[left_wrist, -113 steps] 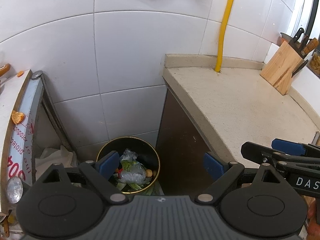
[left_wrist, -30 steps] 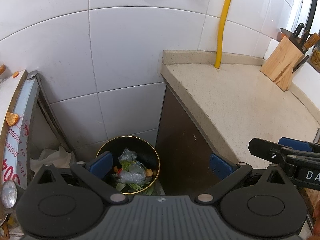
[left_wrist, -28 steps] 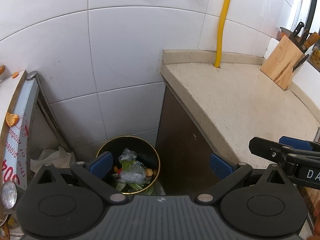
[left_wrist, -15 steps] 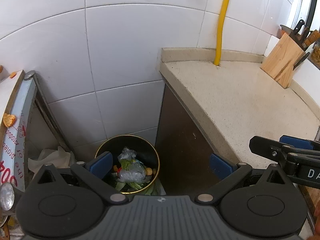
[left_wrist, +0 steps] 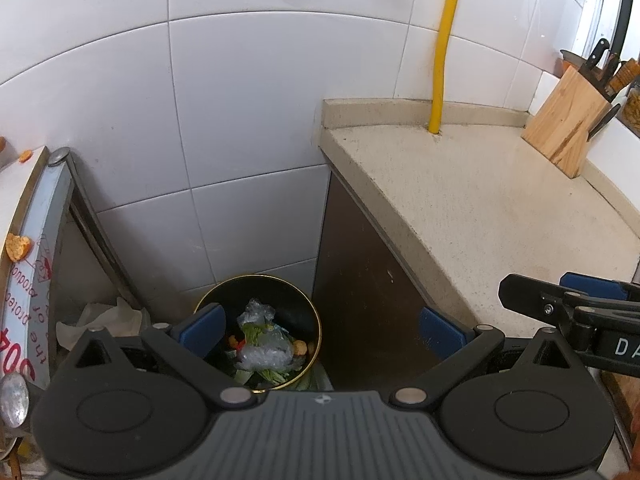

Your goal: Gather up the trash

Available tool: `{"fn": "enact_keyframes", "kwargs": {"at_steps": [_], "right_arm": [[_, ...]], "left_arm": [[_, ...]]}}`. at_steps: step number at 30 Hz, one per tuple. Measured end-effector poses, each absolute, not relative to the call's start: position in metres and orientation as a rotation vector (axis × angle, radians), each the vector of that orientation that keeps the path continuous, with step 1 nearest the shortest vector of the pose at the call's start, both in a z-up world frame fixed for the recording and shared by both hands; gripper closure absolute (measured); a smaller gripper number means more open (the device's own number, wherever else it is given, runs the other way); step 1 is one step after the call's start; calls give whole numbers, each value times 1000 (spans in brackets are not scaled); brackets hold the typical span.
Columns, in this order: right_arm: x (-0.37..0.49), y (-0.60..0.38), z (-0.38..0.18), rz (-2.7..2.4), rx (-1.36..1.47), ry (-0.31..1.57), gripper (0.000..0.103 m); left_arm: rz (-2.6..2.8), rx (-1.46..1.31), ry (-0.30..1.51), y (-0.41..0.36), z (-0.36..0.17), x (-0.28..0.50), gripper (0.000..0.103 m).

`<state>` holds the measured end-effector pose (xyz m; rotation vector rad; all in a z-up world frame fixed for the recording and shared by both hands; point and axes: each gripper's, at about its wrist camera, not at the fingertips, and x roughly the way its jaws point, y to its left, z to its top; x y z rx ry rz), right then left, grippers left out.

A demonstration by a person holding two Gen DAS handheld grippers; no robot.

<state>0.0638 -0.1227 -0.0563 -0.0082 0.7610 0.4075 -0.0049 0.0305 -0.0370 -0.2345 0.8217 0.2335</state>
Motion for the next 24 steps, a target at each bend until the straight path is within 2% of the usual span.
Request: {"fn": "enact_keyframes", "kwargs": {"at_steps": [10, 24], "right_arm": [[62, -122, -53, 410, 9, 746, 16], [69, -119, -52, 395, 11, 754, 16]], "left_arm": [[323, -56, 666, 14, -22, -15, 4], [326, -33, 703, 17, -24, -6, 4]]}}
